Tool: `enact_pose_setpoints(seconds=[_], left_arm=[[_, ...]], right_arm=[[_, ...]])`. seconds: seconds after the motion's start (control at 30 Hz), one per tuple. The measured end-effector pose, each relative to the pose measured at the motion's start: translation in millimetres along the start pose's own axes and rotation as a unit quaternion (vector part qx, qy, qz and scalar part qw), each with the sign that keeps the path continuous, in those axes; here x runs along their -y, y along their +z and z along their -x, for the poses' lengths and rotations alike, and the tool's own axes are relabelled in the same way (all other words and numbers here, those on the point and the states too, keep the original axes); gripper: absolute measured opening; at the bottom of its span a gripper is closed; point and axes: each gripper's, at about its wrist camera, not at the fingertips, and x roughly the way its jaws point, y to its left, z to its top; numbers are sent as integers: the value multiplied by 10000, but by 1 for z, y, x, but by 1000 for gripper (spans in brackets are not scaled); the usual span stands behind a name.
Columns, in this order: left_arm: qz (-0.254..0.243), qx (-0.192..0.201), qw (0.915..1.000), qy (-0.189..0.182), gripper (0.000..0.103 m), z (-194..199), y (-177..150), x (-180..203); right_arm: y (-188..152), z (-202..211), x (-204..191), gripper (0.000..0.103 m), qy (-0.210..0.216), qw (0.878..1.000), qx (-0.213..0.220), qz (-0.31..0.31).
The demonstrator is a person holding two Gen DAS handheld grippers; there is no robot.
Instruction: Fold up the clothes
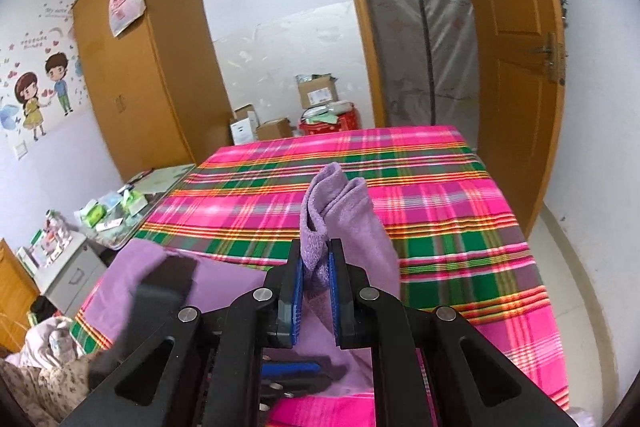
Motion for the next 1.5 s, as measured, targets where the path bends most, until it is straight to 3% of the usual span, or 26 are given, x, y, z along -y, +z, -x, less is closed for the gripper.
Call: enact_pose_setpoints(seconds=[0.17,0.4,0.9,1.2,1.4,1.5], left_arm=[[219,602,9975,313,15,58,-7,-8],[473,1316,9877,692,16,124,-17,-23],[925,1341,9818,976,17,132,-30,-64],[891,1275,9827,1005,17,122,-21,-66],[799,900,9882,944,17,88,-6,-68],[876,671,9889,998,17,72,-6,-71]], right_arm=[[-4,-15,-22,12,168,9996,-111,176],[-18,-41,-55,12,405,9977,-318,443],[-65,-102,-95,12,641,9908,-985,676],[-92,-130,-102,12,871,9860,-1337,486],[-95,-134,-95,16,1103,9842,-1373,195],[-95,-127,-90,23,1267,9824,-1367,110]])
